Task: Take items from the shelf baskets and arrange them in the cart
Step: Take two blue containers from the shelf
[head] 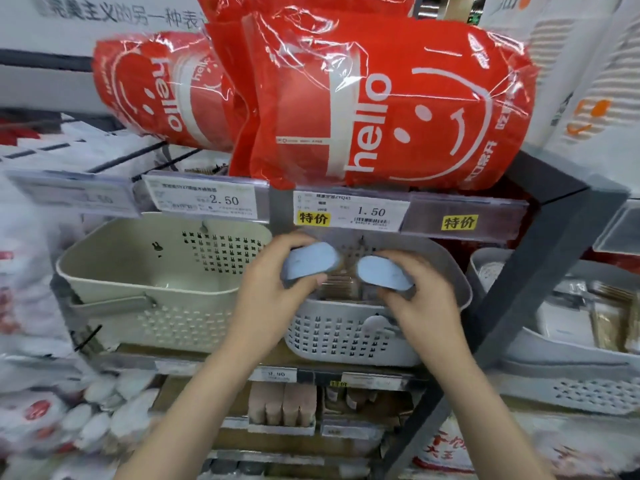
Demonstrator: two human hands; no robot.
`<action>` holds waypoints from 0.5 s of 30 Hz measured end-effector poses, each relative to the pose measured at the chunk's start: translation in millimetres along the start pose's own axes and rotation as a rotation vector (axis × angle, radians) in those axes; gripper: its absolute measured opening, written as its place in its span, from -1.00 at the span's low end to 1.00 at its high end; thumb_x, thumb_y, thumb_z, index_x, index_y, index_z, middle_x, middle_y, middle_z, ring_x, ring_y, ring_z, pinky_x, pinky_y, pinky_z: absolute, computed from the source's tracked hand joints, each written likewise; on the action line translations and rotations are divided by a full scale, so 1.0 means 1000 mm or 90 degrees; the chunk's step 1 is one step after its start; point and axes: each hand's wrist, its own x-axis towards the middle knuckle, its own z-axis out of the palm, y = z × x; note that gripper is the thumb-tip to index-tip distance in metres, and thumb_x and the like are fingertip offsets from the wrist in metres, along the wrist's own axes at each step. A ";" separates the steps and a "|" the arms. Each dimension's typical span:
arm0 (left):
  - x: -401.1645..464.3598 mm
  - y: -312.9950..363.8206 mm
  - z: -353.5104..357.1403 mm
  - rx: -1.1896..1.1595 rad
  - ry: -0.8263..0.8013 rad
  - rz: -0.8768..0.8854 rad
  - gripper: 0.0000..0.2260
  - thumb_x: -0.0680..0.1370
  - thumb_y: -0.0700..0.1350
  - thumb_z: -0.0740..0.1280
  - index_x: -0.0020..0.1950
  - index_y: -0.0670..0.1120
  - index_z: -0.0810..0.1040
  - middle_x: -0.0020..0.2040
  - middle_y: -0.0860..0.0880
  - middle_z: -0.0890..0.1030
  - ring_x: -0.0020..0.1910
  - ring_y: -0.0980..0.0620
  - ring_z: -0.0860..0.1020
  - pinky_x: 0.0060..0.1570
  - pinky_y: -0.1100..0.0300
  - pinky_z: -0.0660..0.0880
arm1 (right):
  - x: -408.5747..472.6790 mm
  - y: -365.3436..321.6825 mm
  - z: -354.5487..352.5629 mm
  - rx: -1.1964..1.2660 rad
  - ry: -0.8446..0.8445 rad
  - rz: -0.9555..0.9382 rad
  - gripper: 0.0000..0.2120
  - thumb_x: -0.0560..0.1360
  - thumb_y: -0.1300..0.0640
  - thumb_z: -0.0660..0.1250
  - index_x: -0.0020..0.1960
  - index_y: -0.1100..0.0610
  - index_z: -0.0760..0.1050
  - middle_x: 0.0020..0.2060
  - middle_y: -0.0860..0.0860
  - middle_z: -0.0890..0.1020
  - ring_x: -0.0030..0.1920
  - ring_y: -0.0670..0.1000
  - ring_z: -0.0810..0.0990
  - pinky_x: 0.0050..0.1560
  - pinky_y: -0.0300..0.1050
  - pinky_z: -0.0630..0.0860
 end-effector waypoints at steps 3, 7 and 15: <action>-0.038 0.015 -0.016 0.007 0.065 -0.031 -0.70 0.42 -0.07 0.43 0.06 0.21 0.46 0.03 0.27 0.53 0.05 0.28 0.48 -0.06 0.47 0.37 | -0.024 -0.015 -0.003 0.045 -0.029 -0.087 -0.48 0.35 0.46 0.43 0.11 -0.06 0.50 0.05 -0.12 0.57 0.08 -0.23 0.49 0.08 -0.49 0.35; -0.094 0.036 -0.041 0.075 0.171 -0.096 -0.70 0.41 -0.02 0.45 0.07 0.20 0.49 0.04 0.28 0.55 0.05 0.29 0.50 -0.04 0.49 0.37 | -0.051 -0.037 0.000 0.118 -0.116 -0.163 -0.32 0.31 0.50 0.45 0.15 -0.19 0.47 0.14 -0.25 0.53 0.20 -0.28 0.46 0.15 -0.40 0.40; -0.225 0.079 -0.095 0.151 0.401 -0.348 -0.73 0.39 0.06 0.48 0.04 0.25 0.54 0.04 0.26 0.57 0.04 0.24 0.53 -0.09 0.41 0.44 | -0.110 -0.074 0.073 0.331 -0.390 -0.124 -0.42 0.36 0.27 0.50 0.02 -0.41 0.47 0.02 -0.33 0.58 0.09 -0.24 0.54 -0.09 -0.45 0.46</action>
